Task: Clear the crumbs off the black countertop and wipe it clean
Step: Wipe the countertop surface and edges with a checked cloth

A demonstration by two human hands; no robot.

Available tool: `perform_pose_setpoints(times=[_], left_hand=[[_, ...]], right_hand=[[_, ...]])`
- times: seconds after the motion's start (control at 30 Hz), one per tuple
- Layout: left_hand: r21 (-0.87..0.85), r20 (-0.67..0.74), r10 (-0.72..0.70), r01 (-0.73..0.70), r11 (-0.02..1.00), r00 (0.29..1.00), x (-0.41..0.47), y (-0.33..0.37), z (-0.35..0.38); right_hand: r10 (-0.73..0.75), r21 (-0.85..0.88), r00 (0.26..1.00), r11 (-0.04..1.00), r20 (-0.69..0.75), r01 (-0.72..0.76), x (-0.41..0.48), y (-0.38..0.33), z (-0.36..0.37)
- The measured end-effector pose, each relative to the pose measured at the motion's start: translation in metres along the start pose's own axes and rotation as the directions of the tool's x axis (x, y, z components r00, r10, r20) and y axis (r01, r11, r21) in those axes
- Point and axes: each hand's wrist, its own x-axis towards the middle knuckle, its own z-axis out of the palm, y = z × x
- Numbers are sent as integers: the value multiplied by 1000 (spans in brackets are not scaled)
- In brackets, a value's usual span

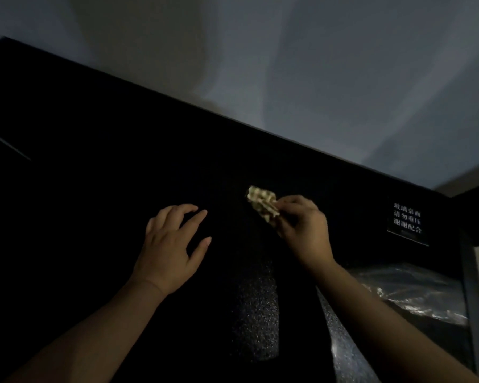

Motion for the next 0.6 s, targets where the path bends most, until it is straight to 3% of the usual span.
perform_pose_setpoints(times=[0.1, 0.2, 0.33, 0.5, 0.6], left_hand=[[1, -5, 3, -3, 1000, 1000, 0, 0, 0], [0, -13, 5, -5, 1000, 1000, 0, 0, 1], [2, -17, 3, -2, 1000, 1000, 0, -1, 1], [12, -14, 13, -12, 1000, 1000, 0, -1, 0], [20, -13, 5, -5, 1000, 1000, 1, -2, 1]], right_hand=[[-11, -34, 996, 999, -83, 8, -1, 4, -13], [99, -91, 973, 989, -207, -120, 15, 12, -18], [163, -52, 971, 983, -173, -174, 8, 10, -6], [16, 39, 997, 999, -75, -13, -50, -16, 10], [3, 77, 1000, 997, 12, -4, -91, -30, 17]])
